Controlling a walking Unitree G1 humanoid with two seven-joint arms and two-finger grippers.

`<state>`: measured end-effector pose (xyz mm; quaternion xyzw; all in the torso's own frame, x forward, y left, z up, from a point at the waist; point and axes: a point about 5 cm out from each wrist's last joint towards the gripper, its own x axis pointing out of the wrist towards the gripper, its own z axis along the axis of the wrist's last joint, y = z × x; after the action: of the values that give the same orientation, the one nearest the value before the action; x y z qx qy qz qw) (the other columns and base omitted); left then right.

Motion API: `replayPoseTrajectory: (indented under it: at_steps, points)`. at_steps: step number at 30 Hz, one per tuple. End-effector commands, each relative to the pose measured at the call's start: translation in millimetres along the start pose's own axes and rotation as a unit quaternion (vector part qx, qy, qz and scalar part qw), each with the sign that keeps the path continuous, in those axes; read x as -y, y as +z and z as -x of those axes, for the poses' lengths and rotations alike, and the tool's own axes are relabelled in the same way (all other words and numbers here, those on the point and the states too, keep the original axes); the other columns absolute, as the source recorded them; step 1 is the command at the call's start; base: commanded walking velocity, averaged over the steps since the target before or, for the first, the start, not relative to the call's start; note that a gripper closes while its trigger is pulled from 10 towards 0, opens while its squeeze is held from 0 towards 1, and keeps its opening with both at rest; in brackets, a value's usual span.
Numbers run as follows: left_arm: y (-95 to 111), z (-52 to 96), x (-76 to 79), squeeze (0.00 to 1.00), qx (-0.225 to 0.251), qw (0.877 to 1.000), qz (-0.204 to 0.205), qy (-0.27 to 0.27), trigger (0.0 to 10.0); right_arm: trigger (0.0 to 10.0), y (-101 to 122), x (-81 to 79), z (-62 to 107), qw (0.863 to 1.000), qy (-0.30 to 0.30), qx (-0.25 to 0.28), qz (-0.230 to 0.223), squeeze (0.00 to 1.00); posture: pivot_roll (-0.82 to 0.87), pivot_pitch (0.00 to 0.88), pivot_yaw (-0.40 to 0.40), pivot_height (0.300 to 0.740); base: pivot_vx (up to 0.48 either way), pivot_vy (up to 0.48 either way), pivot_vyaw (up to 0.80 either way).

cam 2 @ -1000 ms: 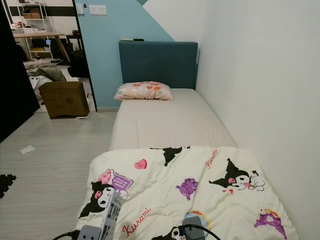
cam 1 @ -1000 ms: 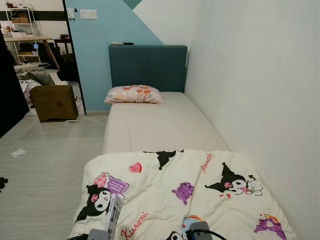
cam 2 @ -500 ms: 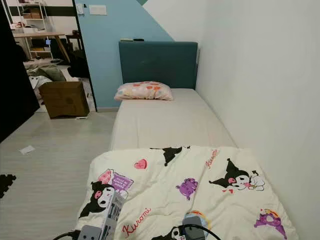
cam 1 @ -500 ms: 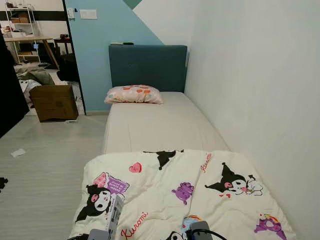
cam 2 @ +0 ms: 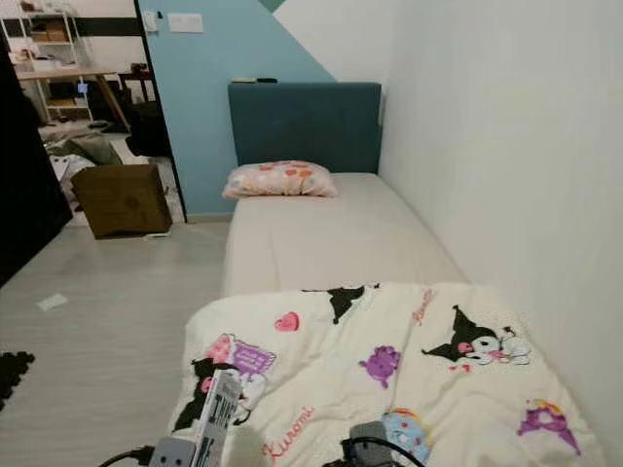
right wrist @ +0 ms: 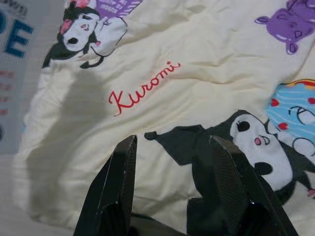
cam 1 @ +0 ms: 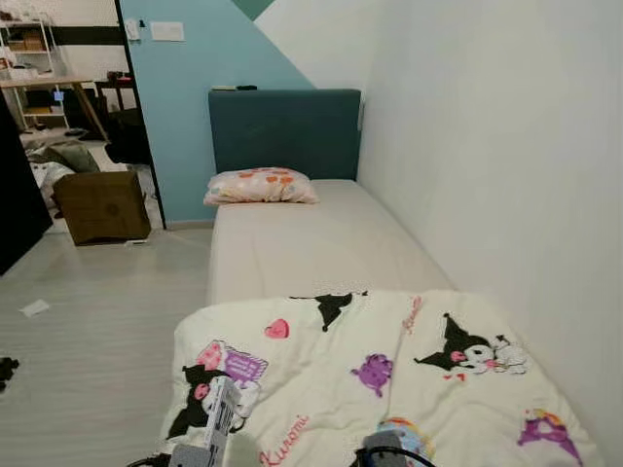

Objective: Clean up the room

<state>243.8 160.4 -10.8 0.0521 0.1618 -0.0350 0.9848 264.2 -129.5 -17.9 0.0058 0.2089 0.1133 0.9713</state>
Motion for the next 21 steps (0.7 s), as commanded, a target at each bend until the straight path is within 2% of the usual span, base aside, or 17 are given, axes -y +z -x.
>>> replayPoseTrajectory:
  at_steps: [1, 18, 21]
  points:
    - [1.4, 1.1, -4.7, 0.00, 0.006, 1.000, -0.004, 0.003, 10.0, 10.0, -4.4, 0.4, 1.9, 1.000, -0.003, -0.006, -0.007, 0.00, 0.01, 0.105, -0.009, 0.740, 0.000, 0.382, 0.00]
    - [0.4, 2.2, -5.5, 0.00, 0.005, 1.000, -0.008, -0.002, 10.0, 10.0, -6.5, -1.8, 2.9, 1.000, 0.001, -0.007, -0.010, 0.00, 0.02, 0.094, -0.006, 0.740, 0.000, 0.384, 0.00]
    - [0.5, 2.1, -5.6, 0.00, 0.005, 1.000, -0.008, -0.003, 10.0, 10.0, -6.8, -2.1, 3.2, 1.000, 0.002, -0.007, -0.011, 0.00, 0.02, 0.095, -0.004, 0.740, 0.000, 0.386, -0.71]
